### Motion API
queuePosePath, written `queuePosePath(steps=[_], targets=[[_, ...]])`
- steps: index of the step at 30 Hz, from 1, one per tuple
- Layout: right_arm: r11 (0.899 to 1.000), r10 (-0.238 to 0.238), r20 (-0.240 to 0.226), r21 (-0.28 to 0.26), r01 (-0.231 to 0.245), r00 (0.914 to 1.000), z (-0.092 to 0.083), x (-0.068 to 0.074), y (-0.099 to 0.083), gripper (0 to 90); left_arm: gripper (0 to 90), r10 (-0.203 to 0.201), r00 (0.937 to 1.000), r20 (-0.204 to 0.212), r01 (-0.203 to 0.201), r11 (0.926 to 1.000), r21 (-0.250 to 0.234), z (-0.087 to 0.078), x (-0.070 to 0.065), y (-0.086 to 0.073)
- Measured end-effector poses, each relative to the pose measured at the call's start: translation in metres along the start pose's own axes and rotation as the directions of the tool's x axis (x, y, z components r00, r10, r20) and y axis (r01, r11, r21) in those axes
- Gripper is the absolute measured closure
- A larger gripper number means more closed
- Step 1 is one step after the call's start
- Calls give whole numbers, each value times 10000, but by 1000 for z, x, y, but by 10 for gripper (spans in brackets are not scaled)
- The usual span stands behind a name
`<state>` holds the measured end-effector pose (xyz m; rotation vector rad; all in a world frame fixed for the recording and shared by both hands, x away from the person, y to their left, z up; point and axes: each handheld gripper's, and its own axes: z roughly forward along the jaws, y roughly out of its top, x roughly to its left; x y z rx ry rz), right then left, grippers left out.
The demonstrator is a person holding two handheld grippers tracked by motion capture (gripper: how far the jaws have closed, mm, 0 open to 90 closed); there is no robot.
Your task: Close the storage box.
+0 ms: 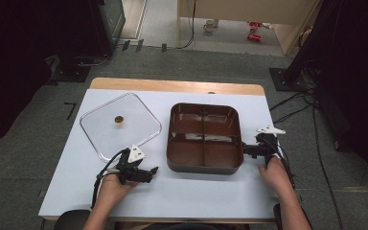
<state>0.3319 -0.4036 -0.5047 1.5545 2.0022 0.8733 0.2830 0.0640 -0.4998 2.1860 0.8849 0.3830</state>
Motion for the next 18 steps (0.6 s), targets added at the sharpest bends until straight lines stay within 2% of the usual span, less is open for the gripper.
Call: queuePosePath(steps=[2,5,8,13,15,17,18], targets=[[10000,-3,-2,1,3,10000,0,0,0,73,133,-6,10000,-5,6,10000,3,0,0,0],[10000,1,-1,1,-1,10000,0,0,0,74,138,-290,9991,-305,300,9991,308,0,-4,4],[10000,-1,-1,0,1,10000,0,0,0,73,142,-227,9994,-249,246,9967,776,0,-3,10],[10000,-1,-1,-1,1,10000,0,0,0,74,145,-228,9995,-196,247,9947,995,-2,-3,11],[10000,-2,-2,-1,2,10000,0,0,0,74,181,-315,9992,-260,342,9929,1142,-3,-3,13],[10000,-2,-3,-2,2,10000,0,0,0,74,275,-387,9989,-248,414,9923,1170,-5,-2,15],[10000,-4,-2,-2,4,10000,0,0,0,74,283,-553,9985,-52,555,9915,1174,-7,0,16]])
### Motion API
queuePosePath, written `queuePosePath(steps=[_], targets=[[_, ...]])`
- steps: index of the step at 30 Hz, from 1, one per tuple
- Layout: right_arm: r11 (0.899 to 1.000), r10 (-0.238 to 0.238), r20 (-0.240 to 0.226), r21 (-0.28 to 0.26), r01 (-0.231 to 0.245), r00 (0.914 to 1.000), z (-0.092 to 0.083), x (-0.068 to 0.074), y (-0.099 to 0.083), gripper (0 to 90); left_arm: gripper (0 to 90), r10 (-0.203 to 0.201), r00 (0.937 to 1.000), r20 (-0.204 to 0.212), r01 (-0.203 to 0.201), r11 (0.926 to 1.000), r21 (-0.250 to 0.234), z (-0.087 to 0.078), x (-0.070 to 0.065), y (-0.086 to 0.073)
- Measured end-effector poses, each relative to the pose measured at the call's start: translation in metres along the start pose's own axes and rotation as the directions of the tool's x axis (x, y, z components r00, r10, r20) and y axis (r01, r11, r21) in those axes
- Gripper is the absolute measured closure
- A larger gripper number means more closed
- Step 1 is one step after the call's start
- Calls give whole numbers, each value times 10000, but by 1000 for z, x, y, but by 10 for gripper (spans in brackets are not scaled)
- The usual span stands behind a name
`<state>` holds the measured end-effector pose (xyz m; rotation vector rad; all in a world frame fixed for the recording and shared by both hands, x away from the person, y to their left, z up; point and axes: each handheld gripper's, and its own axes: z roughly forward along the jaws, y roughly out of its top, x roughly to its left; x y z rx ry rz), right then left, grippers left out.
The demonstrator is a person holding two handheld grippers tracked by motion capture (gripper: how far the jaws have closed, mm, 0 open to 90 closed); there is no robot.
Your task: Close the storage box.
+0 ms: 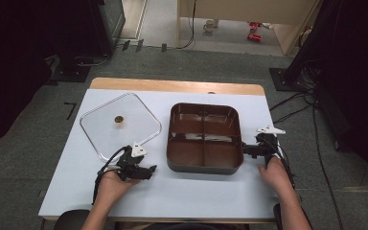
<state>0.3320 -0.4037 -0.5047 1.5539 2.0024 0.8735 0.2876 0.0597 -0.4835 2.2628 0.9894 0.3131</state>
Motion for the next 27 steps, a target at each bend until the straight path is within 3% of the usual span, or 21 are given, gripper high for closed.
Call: queuePosePath(steps=[12,14,19,27], targets=[[10000,3,-1,0,-3,10000,0,0,0,73,428,428,9991,28,-427,9988,-259,-11,6,19],[10000,3,-2,0,-3,10000,0,0,0,73,443,427,9989,199,-422,9988,-228,-12,7,24],[10000,5,-3,-4,-5,10000,0,0,0,73,417,435,9974,567,-427,9990,-156,-10,6,34],[10000,16,-4,-6,-16,10000,0,0,0,74,437,553,9960,703,-531,9980,-332,-13,12,44]])
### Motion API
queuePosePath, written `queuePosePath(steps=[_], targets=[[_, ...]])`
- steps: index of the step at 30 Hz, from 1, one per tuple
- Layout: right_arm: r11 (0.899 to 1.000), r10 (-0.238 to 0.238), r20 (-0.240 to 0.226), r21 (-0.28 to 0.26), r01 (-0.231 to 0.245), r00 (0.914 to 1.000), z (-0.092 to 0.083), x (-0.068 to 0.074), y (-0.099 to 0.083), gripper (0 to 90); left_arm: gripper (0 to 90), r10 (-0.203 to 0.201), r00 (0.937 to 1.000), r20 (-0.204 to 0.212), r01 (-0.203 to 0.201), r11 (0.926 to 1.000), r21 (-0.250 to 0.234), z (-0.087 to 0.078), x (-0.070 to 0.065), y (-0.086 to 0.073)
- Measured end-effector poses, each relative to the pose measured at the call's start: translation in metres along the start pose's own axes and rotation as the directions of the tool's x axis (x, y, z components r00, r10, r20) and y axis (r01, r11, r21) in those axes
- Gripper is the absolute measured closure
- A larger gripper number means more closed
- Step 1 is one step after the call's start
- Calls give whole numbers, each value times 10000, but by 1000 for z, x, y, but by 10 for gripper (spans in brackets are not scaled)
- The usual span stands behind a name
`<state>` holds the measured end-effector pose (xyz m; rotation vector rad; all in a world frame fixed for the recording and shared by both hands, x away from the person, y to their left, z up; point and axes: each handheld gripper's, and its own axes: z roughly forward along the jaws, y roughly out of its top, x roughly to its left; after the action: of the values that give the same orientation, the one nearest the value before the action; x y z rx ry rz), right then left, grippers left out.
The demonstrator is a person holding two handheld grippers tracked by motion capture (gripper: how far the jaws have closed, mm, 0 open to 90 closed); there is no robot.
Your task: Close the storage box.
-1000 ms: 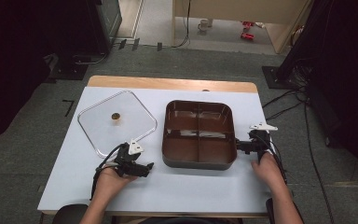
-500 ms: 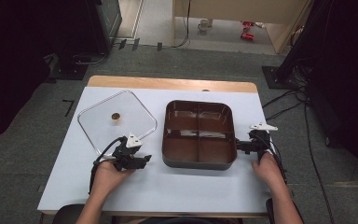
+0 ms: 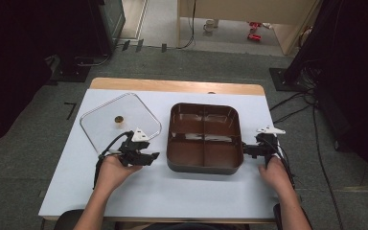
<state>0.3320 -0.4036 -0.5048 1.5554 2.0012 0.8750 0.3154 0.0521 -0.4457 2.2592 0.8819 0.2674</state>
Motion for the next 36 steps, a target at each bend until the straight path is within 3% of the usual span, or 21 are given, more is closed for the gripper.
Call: queuePosePath(steps=[7,9,16,23,33,36], targets=[[10000,-22,2,8,22,10000,0,0,0,74,433,-198,9997,135,198,9998,6,0,12,8],[10000,-17,0,9,17,10000,0,0,0,74,472,-469,9988,118,467,9988,136,0,18,13],[10000,-18,2,11,18,10000,0,0,0,74,474,-537,9985,68,537,9986,7,-1,27,19],[10000,-23,2,10,23,10000,0,0,0,74,458,-607,9980,190,612,9978,-267,0,46,24],[10000,-27,17,14,27,10000,0,0,0,74,462,-655,9975,-283,644,9972,-369,1,72,28],[10000,-49,35,4,49,10000,0,0,0,73,455,-864,9945,-594,841,9956,-411,-2,85,28]])
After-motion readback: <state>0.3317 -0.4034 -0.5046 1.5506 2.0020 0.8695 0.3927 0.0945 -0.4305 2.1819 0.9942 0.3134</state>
